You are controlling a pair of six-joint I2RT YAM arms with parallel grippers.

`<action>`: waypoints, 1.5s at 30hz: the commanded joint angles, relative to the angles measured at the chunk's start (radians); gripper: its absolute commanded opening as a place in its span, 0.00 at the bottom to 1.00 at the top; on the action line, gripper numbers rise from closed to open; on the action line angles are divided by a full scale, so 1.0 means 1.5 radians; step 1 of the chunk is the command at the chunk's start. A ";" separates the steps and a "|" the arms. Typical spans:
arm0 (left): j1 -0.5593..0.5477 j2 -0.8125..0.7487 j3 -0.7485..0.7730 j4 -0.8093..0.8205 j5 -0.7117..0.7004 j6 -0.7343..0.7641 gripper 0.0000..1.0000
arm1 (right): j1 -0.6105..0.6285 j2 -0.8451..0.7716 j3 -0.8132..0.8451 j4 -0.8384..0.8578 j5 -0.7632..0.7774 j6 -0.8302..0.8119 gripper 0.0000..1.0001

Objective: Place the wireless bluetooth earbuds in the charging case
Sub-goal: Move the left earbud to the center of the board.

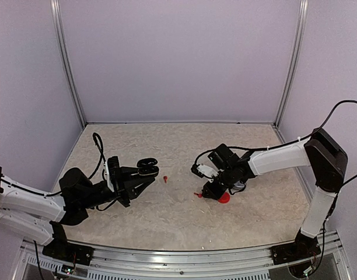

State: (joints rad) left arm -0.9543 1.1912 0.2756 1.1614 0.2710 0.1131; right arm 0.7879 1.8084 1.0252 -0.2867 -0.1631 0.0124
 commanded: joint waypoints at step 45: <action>0.009 -0.022 -0.010 0.007 0.017 0.000 0.00 | 0.093 0.051 0.104 -0.098 0.003 -0.195 0.38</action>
State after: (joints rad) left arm -0.9539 1.1740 0.2756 1.1595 0.2848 0.1131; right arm 0.9199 1.8538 1.1530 -0.4145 -0.1501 -0.2607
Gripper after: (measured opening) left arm 0.236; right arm 0.390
